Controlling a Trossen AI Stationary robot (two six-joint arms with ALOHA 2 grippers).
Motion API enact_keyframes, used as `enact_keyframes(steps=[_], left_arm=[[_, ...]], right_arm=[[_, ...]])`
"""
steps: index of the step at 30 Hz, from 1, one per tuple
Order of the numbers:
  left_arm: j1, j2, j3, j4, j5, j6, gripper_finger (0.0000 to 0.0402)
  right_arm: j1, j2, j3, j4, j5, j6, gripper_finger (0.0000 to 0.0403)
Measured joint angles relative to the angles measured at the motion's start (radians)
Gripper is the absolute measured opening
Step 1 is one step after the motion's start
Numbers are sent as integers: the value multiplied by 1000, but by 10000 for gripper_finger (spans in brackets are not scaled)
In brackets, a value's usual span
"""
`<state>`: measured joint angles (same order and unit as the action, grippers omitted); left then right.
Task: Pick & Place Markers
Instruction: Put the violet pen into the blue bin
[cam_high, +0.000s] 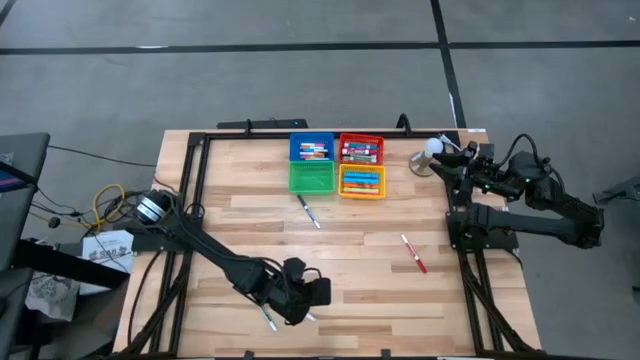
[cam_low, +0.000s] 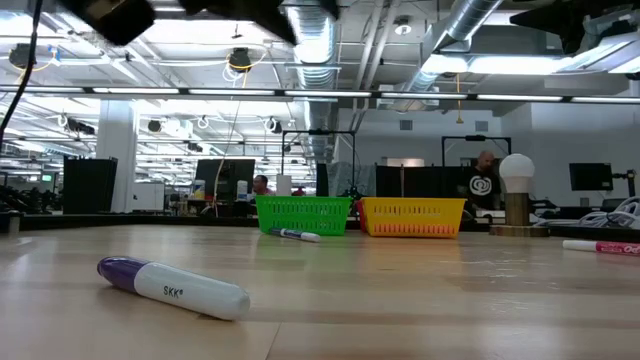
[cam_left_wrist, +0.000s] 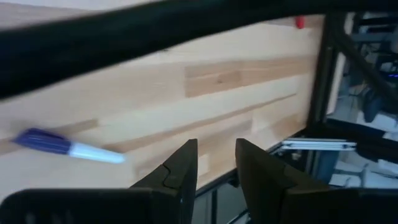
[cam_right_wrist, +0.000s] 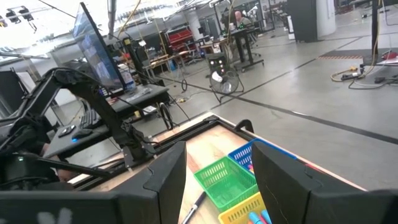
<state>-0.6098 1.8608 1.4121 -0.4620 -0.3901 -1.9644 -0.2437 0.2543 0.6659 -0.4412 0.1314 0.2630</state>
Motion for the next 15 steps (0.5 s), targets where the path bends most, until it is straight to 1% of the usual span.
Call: enact_keyframes(steps=[6, 10, 15], left_arm=[[-9, 95, 106, -36, 12, -26, 108], [-34, 149, 161, -48, 25, -109, 108], [-86, 166, 222, -191, 44, -267, 108]], right_arm=[[0, 0, 0, 0, 0, 0, 170], [0, 0, 0, 0, 0, 0, 170], [0, 0, 0, 0, 0, -30, 170]])
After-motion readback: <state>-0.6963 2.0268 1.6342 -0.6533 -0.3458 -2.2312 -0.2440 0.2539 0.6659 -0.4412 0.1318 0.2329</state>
